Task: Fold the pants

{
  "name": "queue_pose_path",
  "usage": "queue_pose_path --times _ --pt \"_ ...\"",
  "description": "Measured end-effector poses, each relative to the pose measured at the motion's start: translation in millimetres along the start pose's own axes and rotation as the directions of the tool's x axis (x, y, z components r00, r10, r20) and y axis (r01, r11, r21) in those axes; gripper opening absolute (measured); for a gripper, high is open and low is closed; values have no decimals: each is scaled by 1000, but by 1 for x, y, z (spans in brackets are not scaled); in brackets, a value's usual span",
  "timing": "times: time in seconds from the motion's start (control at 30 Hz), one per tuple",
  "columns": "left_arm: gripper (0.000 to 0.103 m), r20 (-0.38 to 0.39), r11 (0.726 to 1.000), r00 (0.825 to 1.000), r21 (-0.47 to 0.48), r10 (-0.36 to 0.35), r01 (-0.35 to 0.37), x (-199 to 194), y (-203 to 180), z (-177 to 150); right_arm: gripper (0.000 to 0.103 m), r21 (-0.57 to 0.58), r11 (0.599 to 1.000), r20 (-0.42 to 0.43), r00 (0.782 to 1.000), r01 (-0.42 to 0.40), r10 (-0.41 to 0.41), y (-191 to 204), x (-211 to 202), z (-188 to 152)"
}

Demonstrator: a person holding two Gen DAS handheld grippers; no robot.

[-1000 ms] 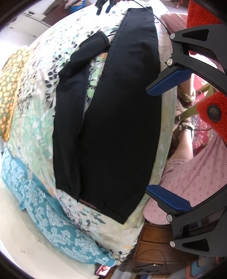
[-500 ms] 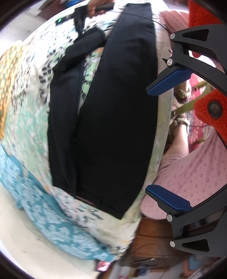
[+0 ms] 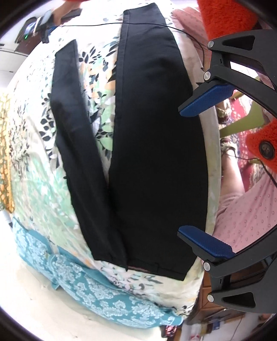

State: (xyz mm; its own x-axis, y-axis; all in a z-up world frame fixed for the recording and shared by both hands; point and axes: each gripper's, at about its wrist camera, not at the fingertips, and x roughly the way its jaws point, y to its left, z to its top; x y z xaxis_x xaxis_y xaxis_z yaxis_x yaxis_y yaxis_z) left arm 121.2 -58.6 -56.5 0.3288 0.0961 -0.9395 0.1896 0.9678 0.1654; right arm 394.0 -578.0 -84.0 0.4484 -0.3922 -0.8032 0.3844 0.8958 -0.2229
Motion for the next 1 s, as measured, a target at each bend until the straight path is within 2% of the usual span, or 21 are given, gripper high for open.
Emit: queue_pose_path --times 0.07,0.13,0.17,0.23,0.3,0.37,0.43,0.47,0.5,0.53,0.57,0.6,0.67,0.73,0.8,0.87,0.93,0.97,1.0 --pt "102 -39 1000 999 -28 -10 9 12 4 1 71 100 987 -59 989 -127 133 -15 8 -25" --pt "102 -65 998 998 -56 -17 13 20 9 1 71 266 940 -142 955 -216 260 -27 25 -56" --pt "102 -71 998 997 -66 -19 14 23 9 1 71 363 900 -168 933 -243 319 -34 35 -73" --pt "102 -79 997 997 -81 -17 11 27 12 0 70 550 778 -163 875 -303 456 -48 58 -105" --pt "102 -90 996 996 -92 -12 4 30 14 -1 68 662 664 -88 843 -348 530 -57 71 -122" --pt "102 -107 995 994 -104 -12 1 32 16 -3 68 712 585 25 846 -389 532 -65 73 -126" --pt "102 -119 993 993 -117 0 -14 31 22 -7 68 726 566 79 865 -390 496 -66 77 -119" --pt "102 -121 993 993 -119 7 -21 31 24 -8 67 724 577 75 874 -378 479 -64 81 -116" --pt "102 -123 992 992 -120 20 -34 29 27 -10 57 712 607 51 888 -353 456 -60 83 -113" --pt "102 -128 991 991 -124 32 -48 29 30 -13 45 681 667 5 913 -302 408 -56 82 -108" --pt "102 -135 989 990 -138 40 -59 29 35 -15 22 651 705 -19 923 -280 385 -54 78 -106" --pt "102 -140 986 989 -156 40 -62 30 39 -17 21 624 730 -19 929 -277 369 -53 73 -105" --pt "102 -145 980 989 -192 30 -58 32 47 -19 20 553 801 -31 956 -228 293 -55 50 -112" --pt "102 -146 973 989 -224 20 -53 39 53 -20 20 470 869 -76 975 -150 210 -60 32 -135" --pt "102 -159 973 987 -226 13 -49 50 53 -17 20 454 882 -112 974 -125 196 -65 33 -158" --pt "102 -146 980 989 -197 8 -37 59 48 -14 22 432 889 -87 975 -148 205 -67 33 -166" --pt "102 -132 990 990 -127 39 -56 73 41 -6 34 424 895 -91 977 -138 194 -70 29 -165" --pt "102 -125 993 991 -100 52 -65 81 41 1 48 422 897 -105 976 -128 189 -72 26 -163" --pt "102 -110 994 992 -89 59 -69 87 45 9 57 422 899 -100 979 -119 176 -74 18 -163"
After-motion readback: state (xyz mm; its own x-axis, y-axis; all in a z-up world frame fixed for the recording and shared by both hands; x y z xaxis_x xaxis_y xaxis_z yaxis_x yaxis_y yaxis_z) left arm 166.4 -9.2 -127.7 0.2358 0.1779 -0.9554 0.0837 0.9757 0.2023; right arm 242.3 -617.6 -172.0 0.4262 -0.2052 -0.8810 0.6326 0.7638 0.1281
